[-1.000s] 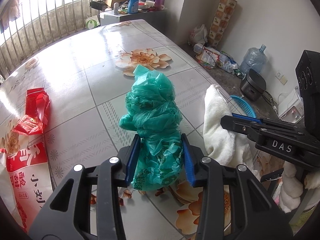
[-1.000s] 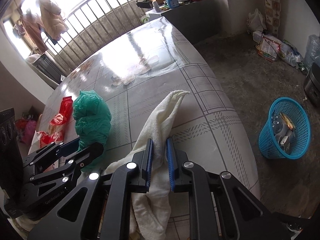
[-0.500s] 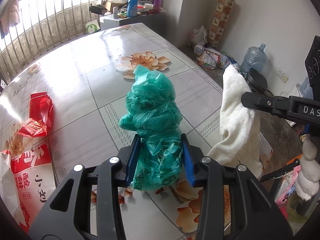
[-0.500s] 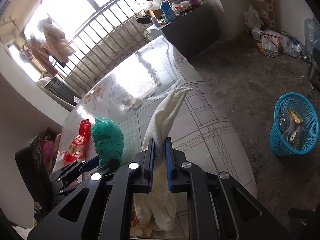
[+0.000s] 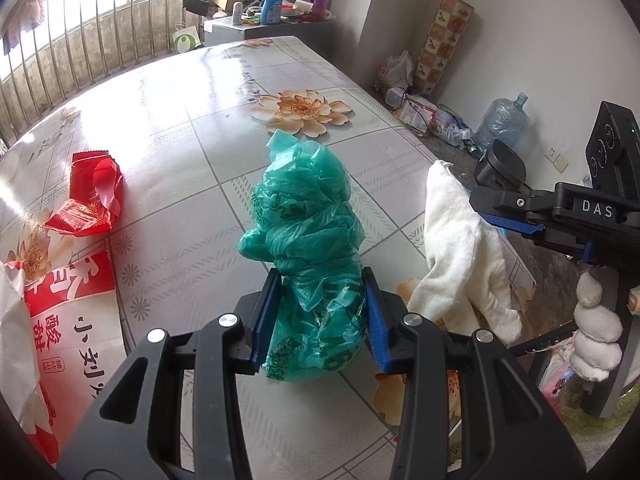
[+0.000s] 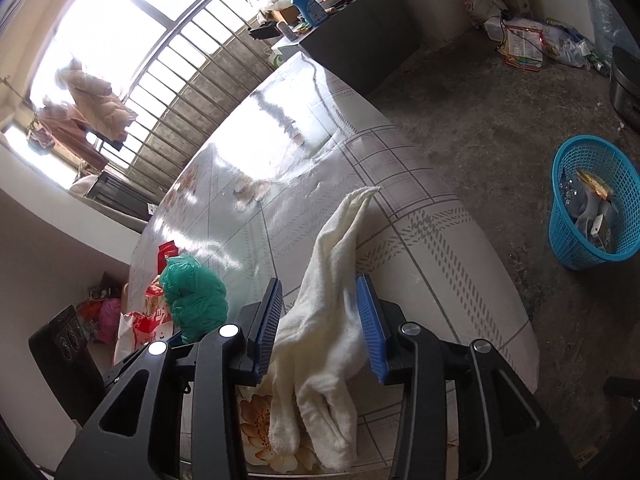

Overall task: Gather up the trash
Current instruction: 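Hold the green bag in the left tool and the cloth in the right tool, then lower the green bag onto the table and open the left tool while the right tool releases the cloth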

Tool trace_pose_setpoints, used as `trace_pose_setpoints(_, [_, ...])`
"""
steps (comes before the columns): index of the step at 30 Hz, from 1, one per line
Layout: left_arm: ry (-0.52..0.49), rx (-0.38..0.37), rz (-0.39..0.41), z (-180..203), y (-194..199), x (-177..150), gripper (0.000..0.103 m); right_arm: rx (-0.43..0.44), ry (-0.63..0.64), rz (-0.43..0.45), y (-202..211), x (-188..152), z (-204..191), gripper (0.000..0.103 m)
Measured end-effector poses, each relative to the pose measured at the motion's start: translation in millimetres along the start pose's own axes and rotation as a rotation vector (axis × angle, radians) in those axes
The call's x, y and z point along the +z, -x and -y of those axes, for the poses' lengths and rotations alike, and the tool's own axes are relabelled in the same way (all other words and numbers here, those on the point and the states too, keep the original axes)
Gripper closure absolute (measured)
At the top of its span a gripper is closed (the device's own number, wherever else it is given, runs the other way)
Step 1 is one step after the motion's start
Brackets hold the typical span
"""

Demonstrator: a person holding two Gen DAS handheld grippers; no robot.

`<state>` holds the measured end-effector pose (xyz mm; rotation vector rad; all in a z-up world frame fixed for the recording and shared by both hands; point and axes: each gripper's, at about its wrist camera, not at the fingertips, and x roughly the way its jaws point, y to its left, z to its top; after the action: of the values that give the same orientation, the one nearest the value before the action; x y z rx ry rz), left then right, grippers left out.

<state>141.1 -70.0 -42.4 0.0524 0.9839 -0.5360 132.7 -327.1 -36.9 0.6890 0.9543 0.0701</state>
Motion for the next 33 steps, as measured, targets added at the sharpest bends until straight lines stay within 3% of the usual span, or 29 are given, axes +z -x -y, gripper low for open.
trace_pose_setpoints(6, [0.029,-0.023,-0.017,-7,-6,-1,0.058,-0.021,0.007,0.016,9,-5,2,0.041])
trace_pose_setpoints(11, [0.071,-0.084,-0.031,-15,-10,1,0.047,-0.005,0.024,-0.019,-3,-14,2,0.036])
trace_pose_setpoints(14, [0.103,-0.121,-0.028,-18,-11,2,0.041,0.004,0.066,0.001,-2,-19,-3,0.027])
trace_pose_setpoints(22, [0.151,-0.147,-0.029,-19,-15,5,0.038,0.079,0.078,0.010,-2,-22,-3,0.010])
trace_pose_setpoints(33, [0.151,-0.132,-0.030,-17,-18,8,0.038,0.135,0.076,0.000,0,-21,6,0.007])
